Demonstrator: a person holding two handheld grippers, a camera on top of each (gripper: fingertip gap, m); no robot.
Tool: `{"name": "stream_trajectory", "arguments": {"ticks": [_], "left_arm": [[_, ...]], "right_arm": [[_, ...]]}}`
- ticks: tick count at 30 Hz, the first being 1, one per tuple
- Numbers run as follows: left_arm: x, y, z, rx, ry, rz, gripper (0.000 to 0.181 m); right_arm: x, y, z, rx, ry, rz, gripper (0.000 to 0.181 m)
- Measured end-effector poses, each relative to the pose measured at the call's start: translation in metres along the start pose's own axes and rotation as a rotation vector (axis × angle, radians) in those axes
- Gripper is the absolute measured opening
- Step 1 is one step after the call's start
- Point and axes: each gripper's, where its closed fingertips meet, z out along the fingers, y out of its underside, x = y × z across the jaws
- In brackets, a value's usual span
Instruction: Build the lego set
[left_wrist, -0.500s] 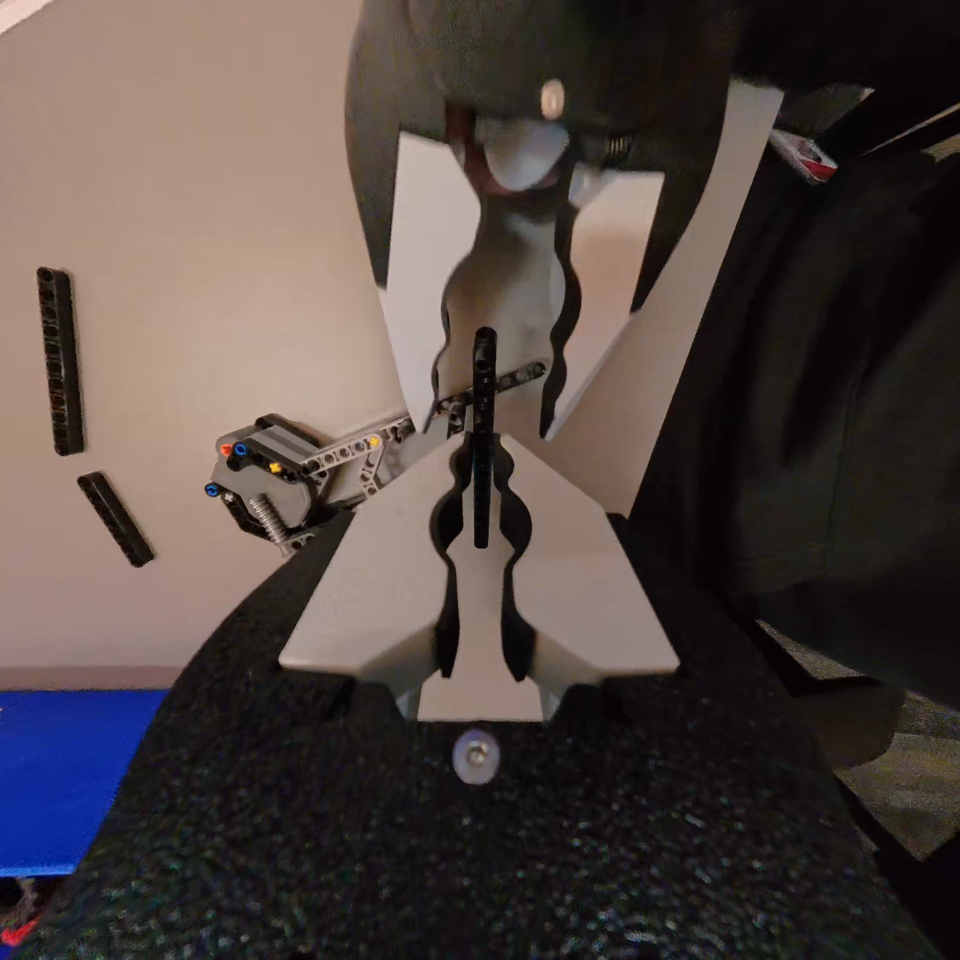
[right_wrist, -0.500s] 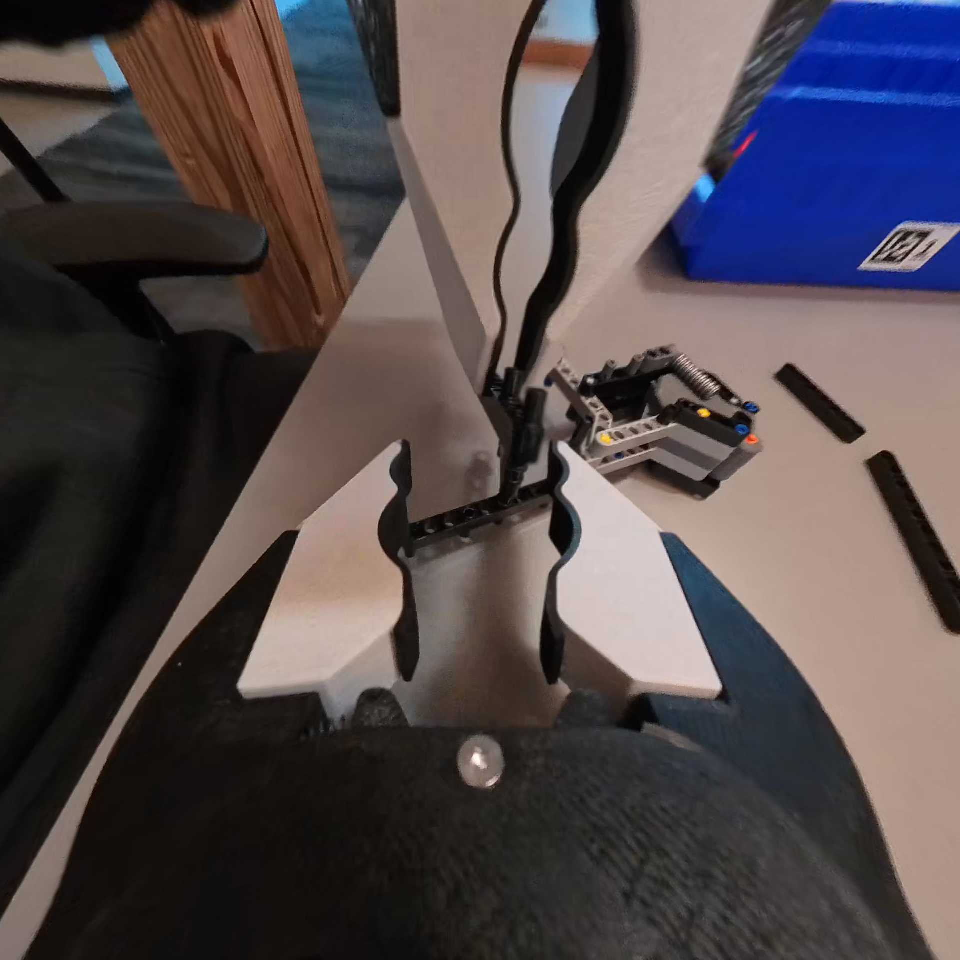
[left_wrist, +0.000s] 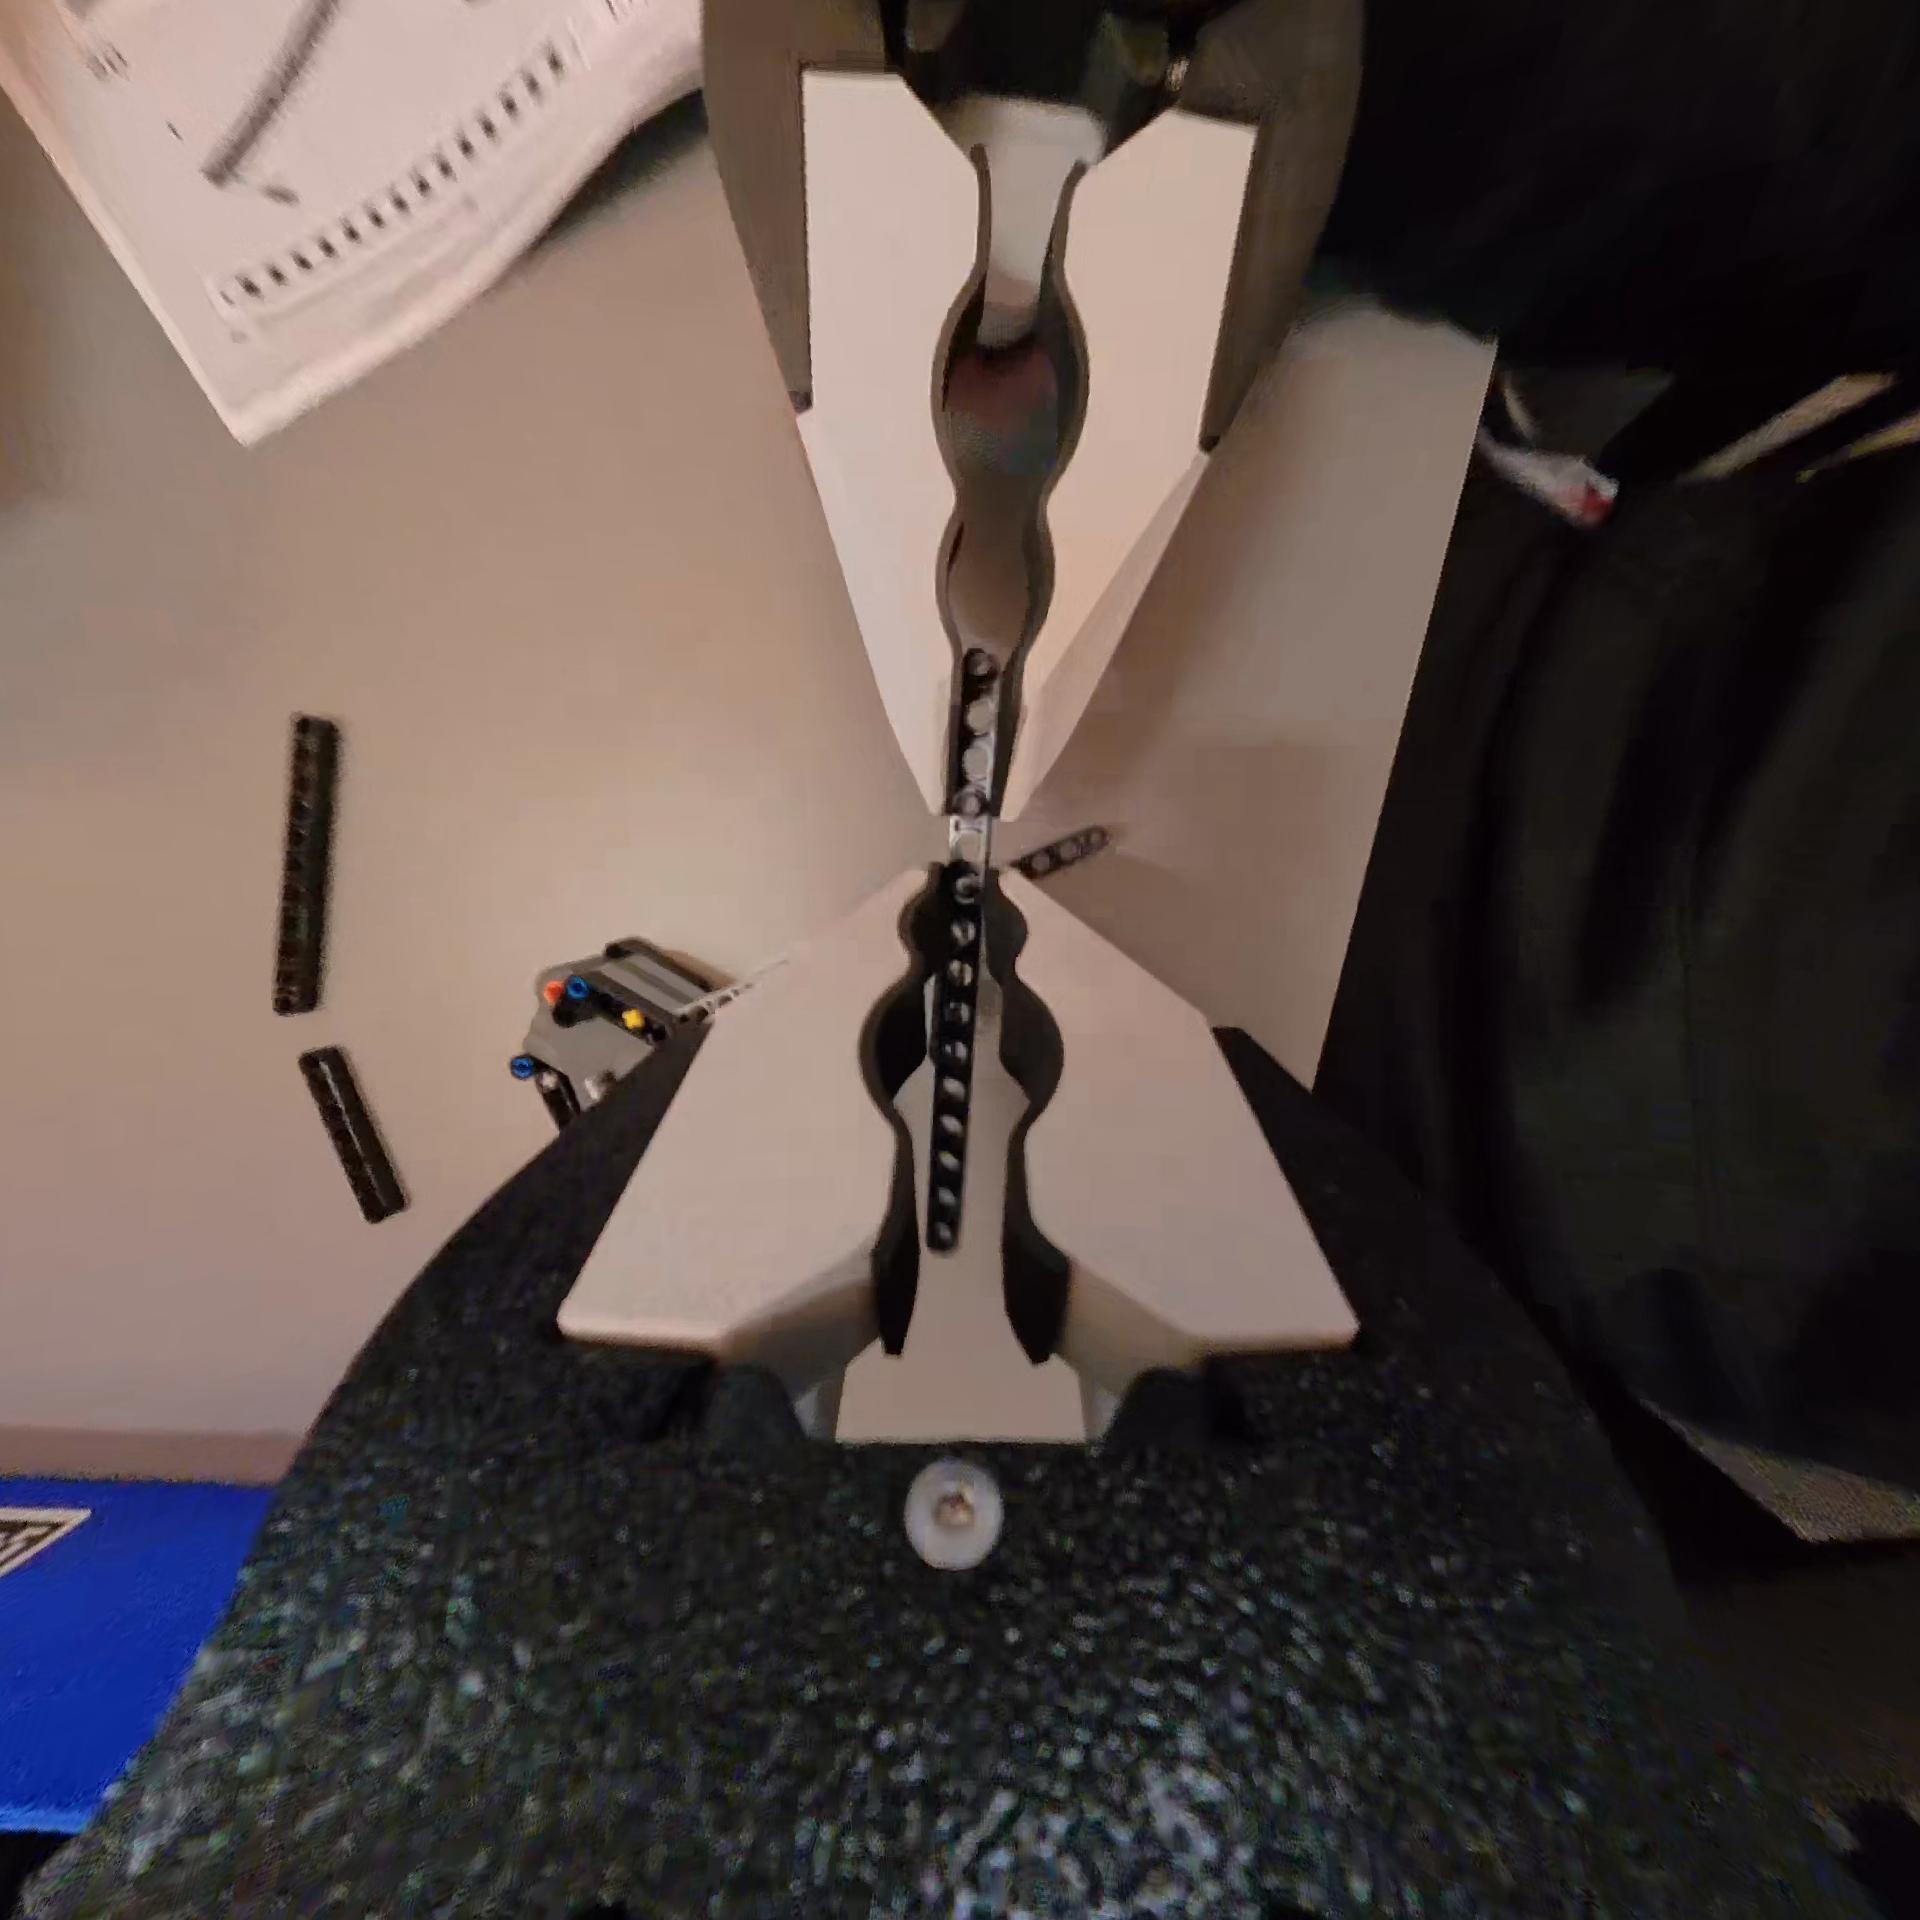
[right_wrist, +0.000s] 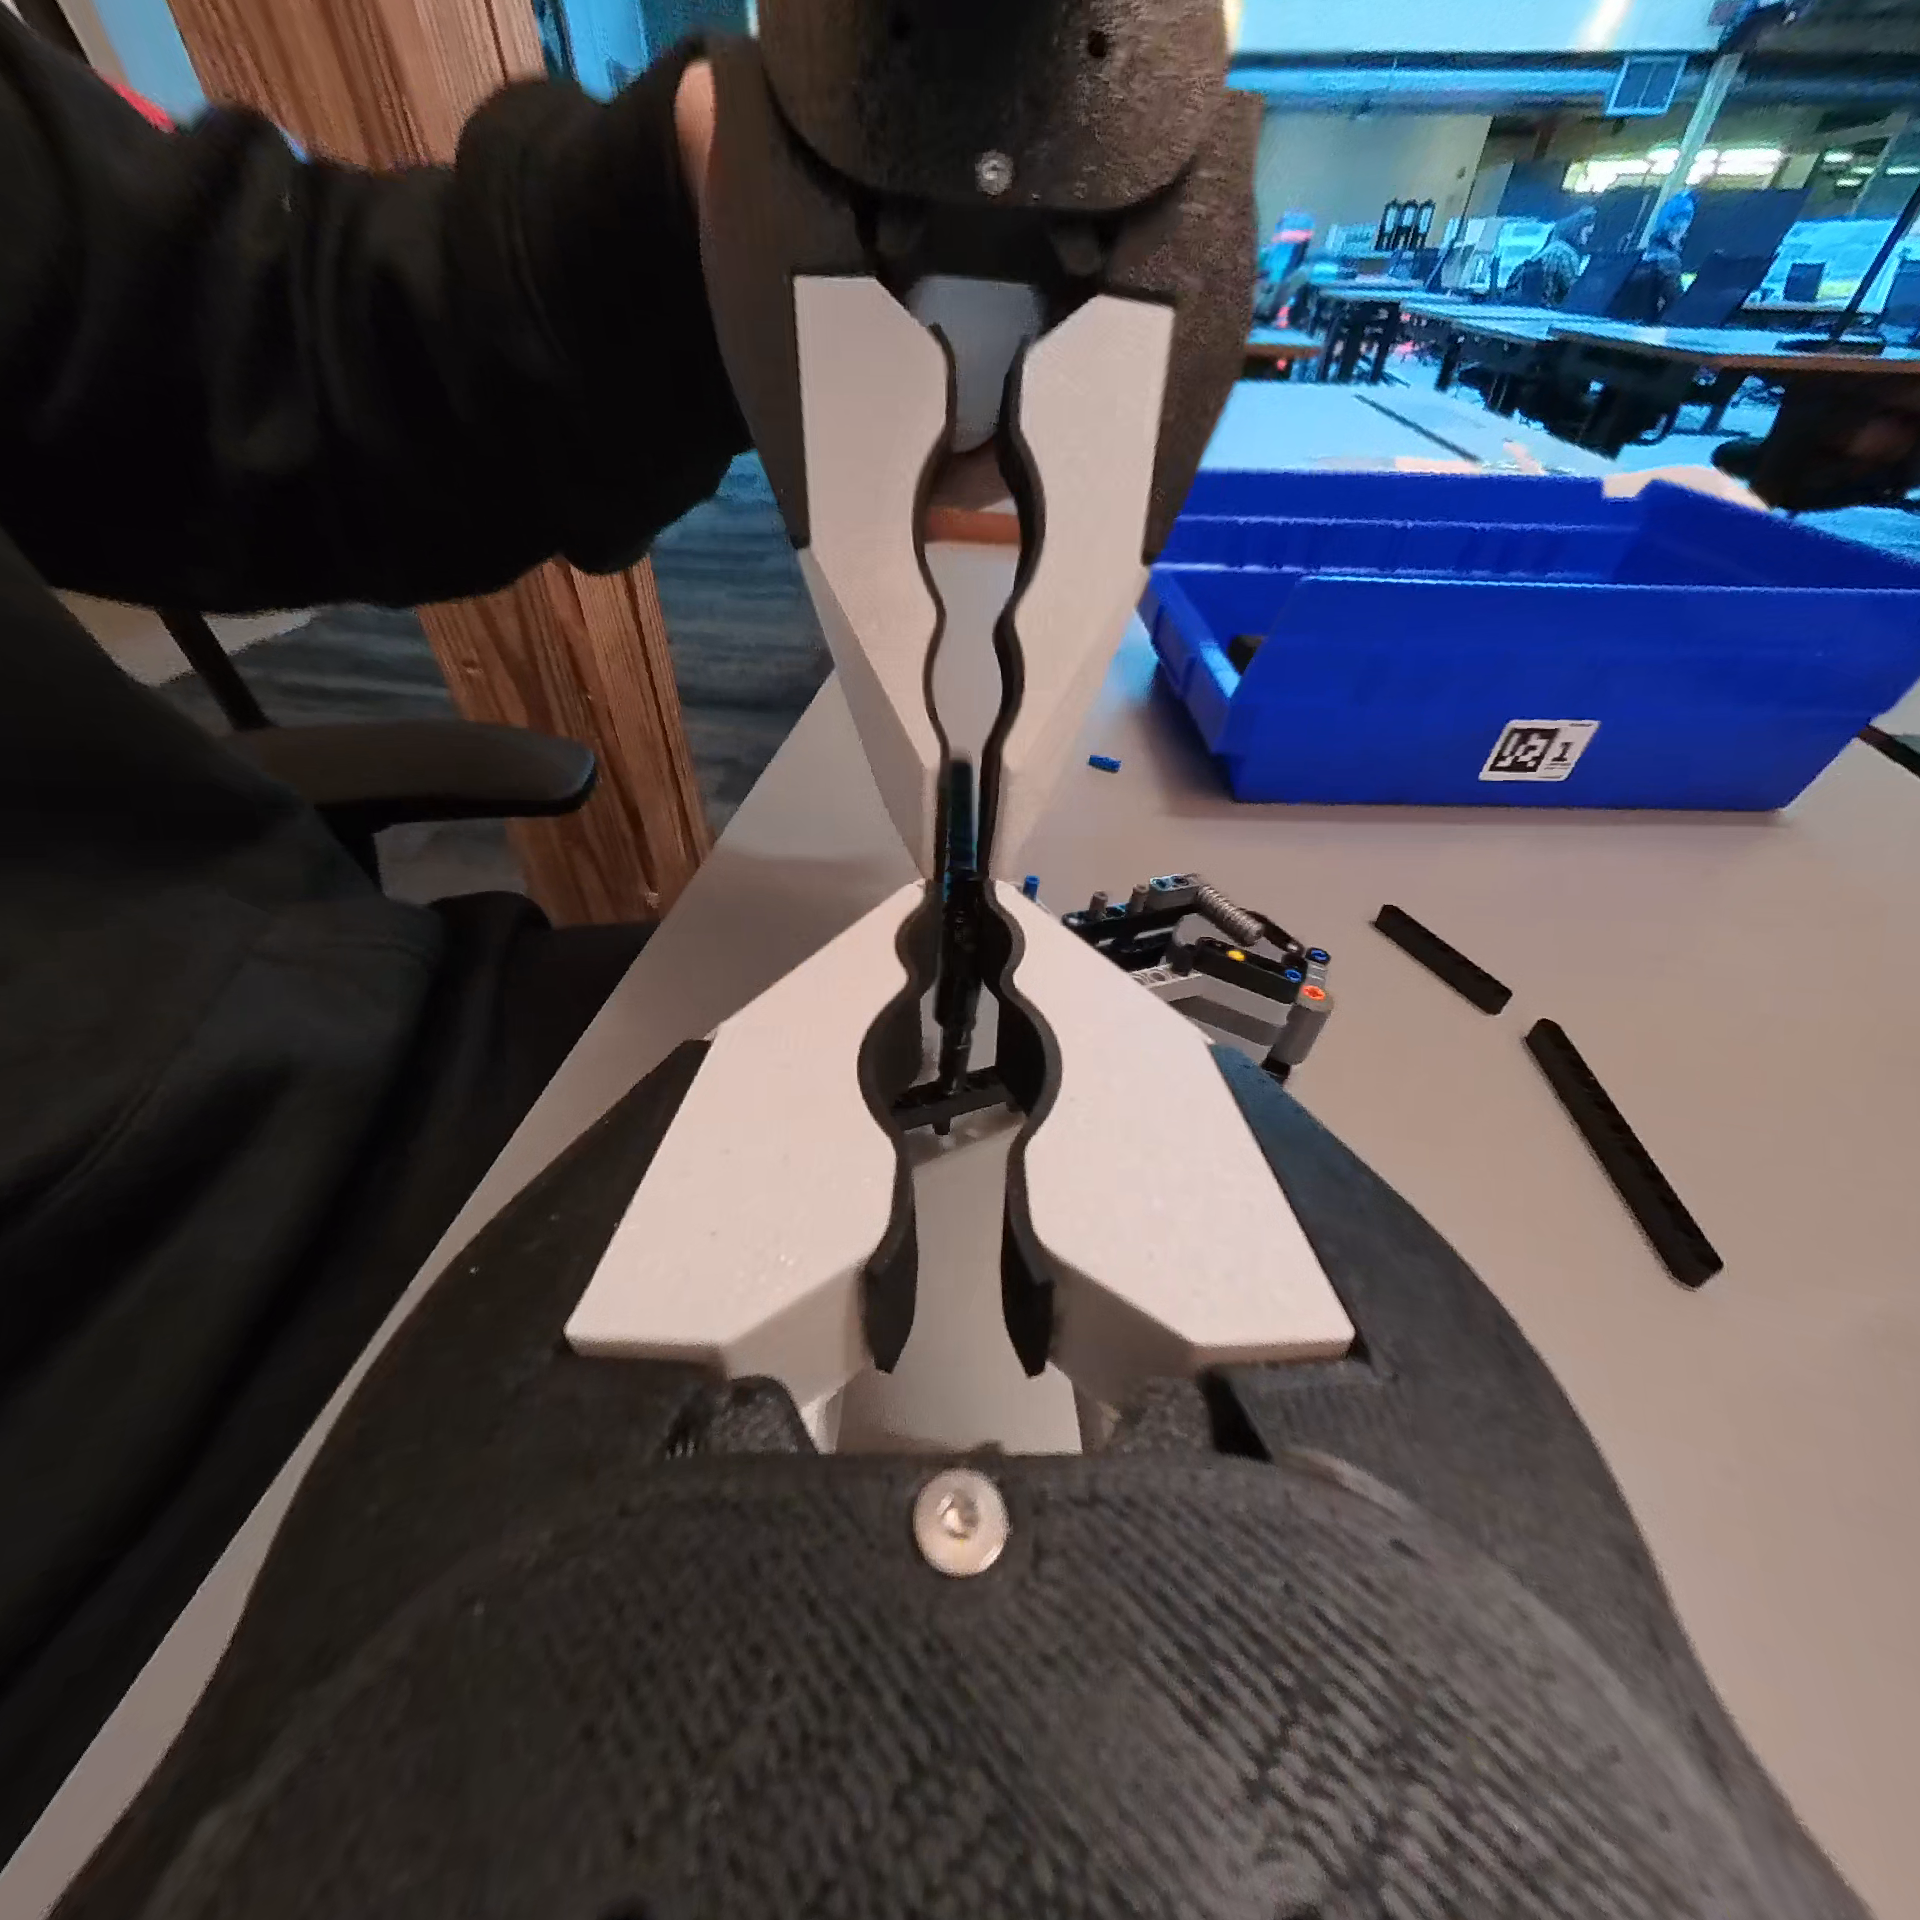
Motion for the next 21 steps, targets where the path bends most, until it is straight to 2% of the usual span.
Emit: {"name": "stream_trajectory", "arguments": {"ticks": [1, 4, 8, 11, 15, 17, 19, 21], "left_arm": [[-0.001, -0.005, -0.004, 0.048, -0.009, 0.002, 0.004], [0.000, -0.016, -0.015, 0.170, -0.020, 0.031, 0.004], [-0.003, -0.015, -0.015, 0.237, -0.041, 0.056, 0.000], [-0.004, -0.008, -0.012, 0.222, -0.031, 0.055, 0.000], [0.001, -0.008, -0.013, 0.286, -0.002, 0.030, 0.000], [0.000, -0.007, -0.017, 0.305, -0.036, 0.049, 0.000], [-0.005, -0.007, -0.022, 0.324, -0.103, 0.084, 0.010], [-0.003, -0.002, -0.022, 0.308, -0.095, 0.105, 0.014]], "right_arm": [[0.001, -0.003, -0.003, 0.022, 0.000, 0.014, 0.004], [0.001, -0.013, -0.008, 0.091, -0.018, 0.044, 0.004], [0.006, 0.002, -0.001, 0.011, 0.029, 0.020, 0.008], [0.007, 0.005, 0.003, -0.018, 0.057, -0.026, 0.004], [0.003, 0.004, 0.003, -0.023, 0.037, -0.062, 0.005], [0.005, 0.006, 0.004, -0.032, 0.050, -0.071, 0.005], [0.004, 0.007, 0.003, -0.042, 0.048, -0.082, 0.005], [0.005, 0.004, 0.003, -0.020, 0.051, -0.070, 0.005]]}}
